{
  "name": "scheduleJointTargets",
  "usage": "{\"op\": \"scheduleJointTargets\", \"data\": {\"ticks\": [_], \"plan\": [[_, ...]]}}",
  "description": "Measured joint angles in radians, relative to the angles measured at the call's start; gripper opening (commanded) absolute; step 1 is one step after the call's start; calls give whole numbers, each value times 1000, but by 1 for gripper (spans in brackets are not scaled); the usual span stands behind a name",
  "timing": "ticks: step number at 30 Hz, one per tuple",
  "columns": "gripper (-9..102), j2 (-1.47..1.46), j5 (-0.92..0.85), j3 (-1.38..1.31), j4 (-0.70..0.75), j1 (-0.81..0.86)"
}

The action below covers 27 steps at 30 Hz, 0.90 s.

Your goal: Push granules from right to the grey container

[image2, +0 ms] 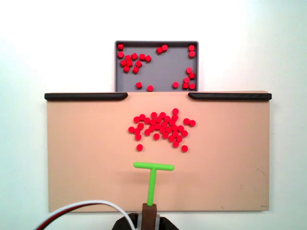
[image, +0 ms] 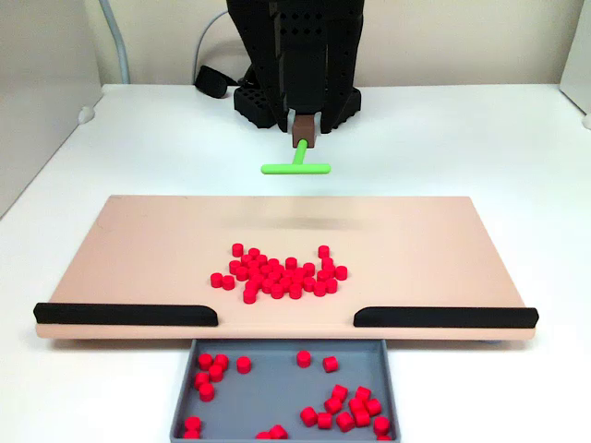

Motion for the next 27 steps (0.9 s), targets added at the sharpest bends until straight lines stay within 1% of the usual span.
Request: {"op": "scheduleJointTargets", "data": {"ticks": [13, 17, 20, 22, 25, 27], "plan": [[0, 0, -15, 0, 0, 0], [0, 0, -63, 0, -2, 18], [0, 8, -147, 0, -2, 46], [0, 26, -245, 0, -2, 72], [0, 31, -442, 0, -2, 132], [0, 25, -604, 0, -2, 186]]}}
